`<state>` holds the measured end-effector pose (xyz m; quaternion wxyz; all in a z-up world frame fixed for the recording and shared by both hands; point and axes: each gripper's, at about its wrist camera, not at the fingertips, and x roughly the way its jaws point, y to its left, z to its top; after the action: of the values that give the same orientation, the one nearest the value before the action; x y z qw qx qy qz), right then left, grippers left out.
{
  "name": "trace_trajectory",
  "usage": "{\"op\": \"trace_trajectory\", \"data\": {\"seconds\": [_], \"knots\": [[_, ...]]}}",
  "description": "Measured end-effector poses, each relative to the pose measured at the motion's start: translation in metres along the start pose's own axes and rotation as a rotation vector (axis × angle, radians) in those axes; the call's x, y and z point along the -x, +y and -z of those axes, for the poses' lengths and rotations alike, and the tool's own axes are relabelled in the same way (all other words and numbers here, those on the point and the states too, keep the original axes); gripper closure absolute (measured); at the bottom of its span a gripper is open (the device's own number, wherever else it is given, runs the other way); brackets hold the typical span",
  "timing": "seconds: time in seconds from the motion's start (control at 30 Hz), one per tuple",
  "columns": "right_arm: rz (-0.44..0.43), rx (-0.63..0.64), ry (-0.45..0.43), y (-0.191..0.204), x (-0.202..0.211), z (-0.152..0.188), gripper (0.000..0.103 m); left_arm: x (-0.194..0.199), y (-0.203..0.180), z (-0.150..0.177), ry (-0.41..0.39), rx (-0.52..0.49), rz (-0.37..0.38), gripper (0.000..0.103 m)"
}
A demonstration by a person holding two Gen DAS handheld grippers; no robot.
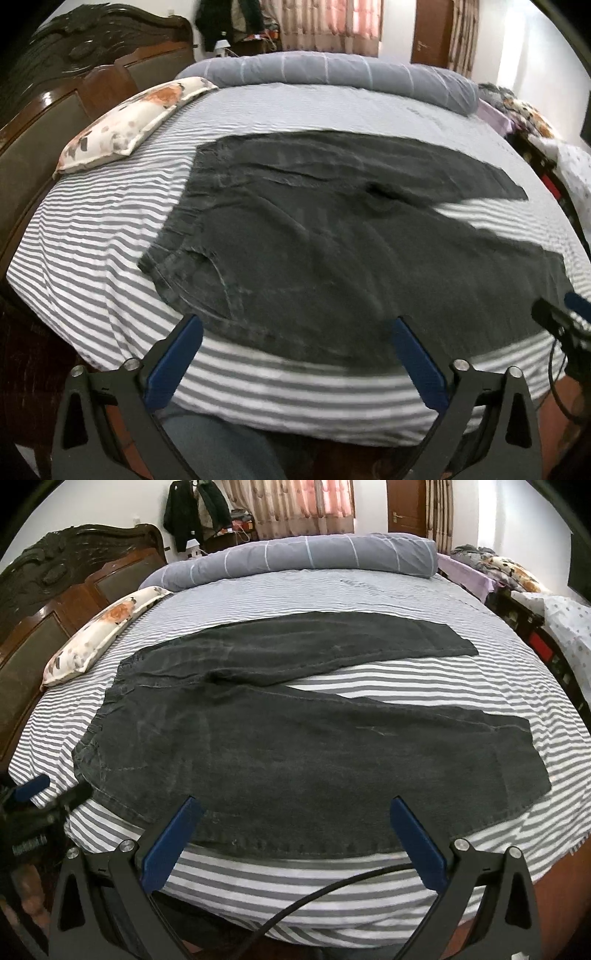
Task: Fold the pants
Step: 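Grasp the jeans waistband with the left gripper while the right gripper presses the leg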
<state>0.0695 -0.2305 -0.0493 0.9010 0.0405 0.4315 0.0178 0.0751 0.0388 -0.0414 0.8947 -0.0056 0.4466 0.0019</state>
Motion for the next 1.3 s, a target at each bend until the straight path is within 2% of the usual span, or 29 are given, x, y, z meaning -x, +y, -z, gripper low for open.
{"op": "trace_trajectory", "data": {"seconds": [0.17,0.4,0.53,0.57,0.73,0.8,1.0,1.3], "knots": [[-0.019,0.032,-0.009,0.009,-0.018,-0.011,0.0,-0.019,0.035,-0.031,-0.006,0.035,0.023,0.023],[-0.066,0.039,0.02,0.022,-0.063,-0.038,0.0,-0.05,0.109,-0.098,-0.038,0.144,0.08,0.038],[-0.08,0.03,0.041,0.032,-0.095,-0.054,0.0,-0.077,0.147,-0.139,-0.059,0.196,0.074,0.04],[-0.081,0.033,0.042,0.035,-0.101,-0.058,0.0,-0.083,0.154,-0.146,-0.058,0.206,0.078,0.044],[-0.075,0.046,0.066,0.047,-0.137,-0.07,0.0,-0.14,0.194,-0.186,0.013,0.301,0.13,0.058],[-0.075,0.042,0.086,0.049,-0.151,-0.071,0.0,-0.164,0.206,-0.197,0.056,0.344,0.197,0.065],[-0.075,0.012,0.148,0.047,-0.182,-0.067,0.0,-0.215,0.228,-0.21,0.135,0.461,0.339,0.065],[-0.059,0.034,0.148,0.052,-0.193,-0.071,0.0,-0.241,0.232,-0.198,0.189,0.486,0.355,0.065]]}}
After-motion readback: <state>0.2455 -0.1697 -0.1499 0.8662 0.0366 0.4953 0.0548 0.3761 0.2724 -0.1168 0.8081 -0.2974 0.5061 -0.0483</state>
